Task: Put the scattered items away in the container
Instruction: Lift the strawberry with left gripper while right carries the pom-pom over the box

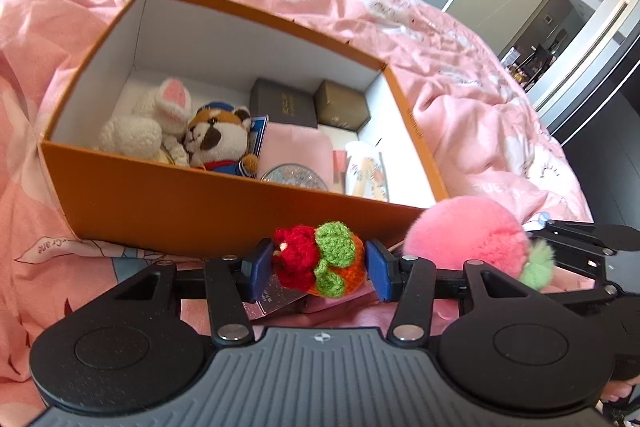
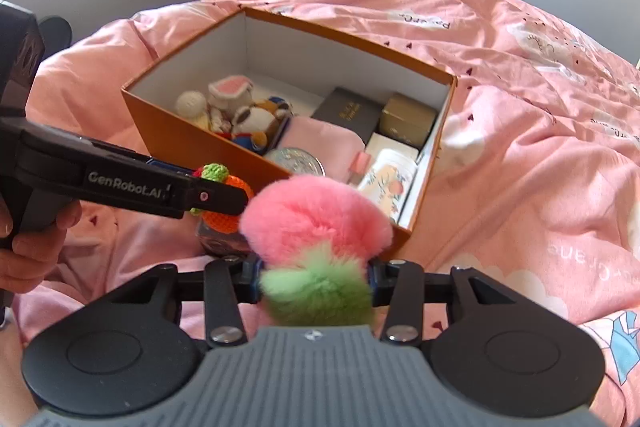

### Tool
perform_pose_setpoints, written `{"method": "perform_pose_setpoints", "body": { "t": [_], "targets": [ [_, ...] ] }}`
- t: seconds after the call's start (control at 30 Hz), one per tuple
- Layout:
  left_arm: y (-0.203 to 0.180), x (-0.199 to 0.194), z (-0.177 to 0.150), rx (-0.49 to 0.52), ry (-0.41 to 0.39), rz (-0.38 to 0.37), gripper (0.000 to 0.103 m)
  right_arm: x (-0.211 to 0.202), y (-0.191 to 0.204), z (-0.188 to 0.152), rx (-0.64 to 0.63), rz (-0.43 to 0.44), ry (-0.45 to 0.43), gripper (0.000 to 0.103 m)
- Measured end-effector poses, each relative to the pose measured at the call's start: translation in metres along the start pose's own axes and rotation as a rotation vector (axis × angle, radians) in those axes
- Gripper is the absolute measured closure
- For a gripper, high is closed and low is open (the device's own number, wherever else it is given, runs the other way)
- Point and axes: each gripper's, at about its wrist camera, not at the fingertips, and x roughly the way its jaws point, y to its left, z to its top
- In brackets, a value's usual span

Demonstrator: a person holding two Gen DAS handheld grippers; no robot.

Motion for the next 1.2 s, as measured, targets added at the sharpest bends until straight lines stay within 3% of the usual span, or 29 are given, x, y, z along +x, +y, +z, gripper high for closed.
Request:
{"method": "perform_pose_setpoints", "body": {
  "t": [0.4,0.87,1.2],
  "targets": [
    [-0.01,-0.055,0.032,0.032,-0.165,-0.014,0.046,-0.027,0.008,0.047,-0.042,0.04,-0.174,0.056],
    [0.003,-0.044,0.08,0.096,-0.232,0.085,0.046,0.02,-0.002,0.101,-0.025,0.08,-0.178,0.056],
    [0.02,-0.031,0.114,0.095,-0.263,0.123,0.046,0.046,-0.01,0.137,0.019,0.099,-0.246,0.056]
  ]
}}
